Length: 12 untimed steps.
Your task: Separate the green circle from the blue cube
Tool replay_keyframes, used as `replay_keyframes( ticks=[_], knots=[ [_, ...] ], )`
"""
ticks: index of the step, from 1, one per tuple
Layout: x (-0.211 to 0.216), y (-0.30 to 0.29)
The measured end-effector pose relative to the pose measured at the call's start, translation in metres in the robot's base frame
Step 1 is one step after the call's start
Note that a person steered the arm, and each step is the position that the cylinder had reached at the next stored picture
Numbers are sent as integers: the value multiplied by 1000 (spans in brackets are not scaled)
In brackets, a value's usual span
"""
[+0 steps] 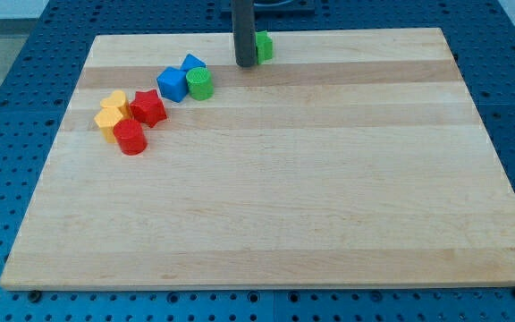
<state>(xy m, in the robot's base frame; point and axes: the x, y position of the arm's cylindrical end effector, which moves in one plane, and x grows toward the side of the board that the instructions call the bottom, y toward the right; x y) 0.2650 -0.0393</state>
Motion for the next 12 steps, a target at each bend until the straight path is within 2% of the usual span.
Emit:
replay_keyframes(
  ticks=[4,9,12],
  knots=[
    [4,-85],
    [-1,-136],
    [34,-151]
  ],
)
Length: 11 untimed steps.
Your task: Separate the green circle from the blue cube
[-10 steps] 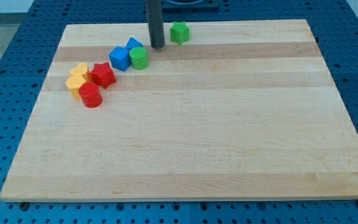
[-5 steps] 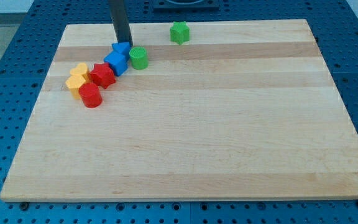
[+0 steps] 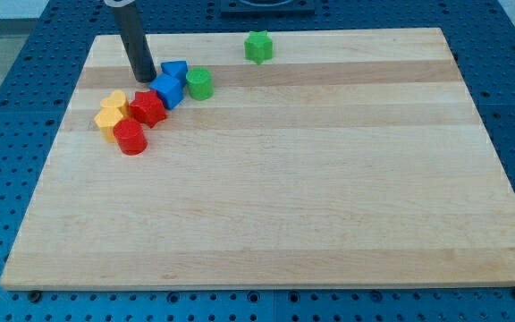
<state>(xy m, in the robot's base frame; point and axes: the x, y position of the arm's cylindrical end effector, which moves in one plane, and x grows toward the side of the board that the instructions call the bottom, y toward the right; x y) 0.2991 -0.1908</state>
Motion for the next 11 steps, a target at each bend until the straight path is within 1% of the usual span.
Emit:
replay_keyframes(
  ticks=[2,4,6,7,8,10,11],
  knots=[
    [2,35],
    [26,77],
    [35,121],
    [59,131],
    [70,151],
    [70,201],
    [67,214]
  ],
)
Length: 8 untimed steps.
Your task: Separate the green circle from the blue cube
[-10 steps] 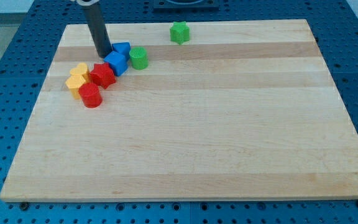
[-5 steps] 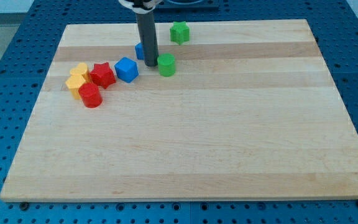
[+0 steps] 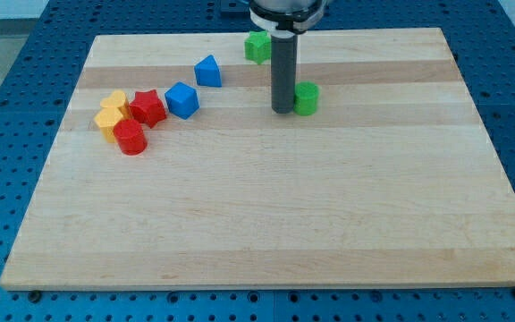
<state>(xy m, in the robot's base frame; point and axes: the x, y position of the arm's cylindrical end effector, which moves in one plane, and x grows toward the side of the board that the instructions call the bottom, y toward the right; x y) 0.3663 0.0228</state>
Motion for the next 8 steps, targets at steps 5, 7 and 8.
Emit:
replay_keyframes(
  ticks=[5,7,8],
  knots=[
    [-31,64],
    [-27,101],
    [-27,96]
  ],
)
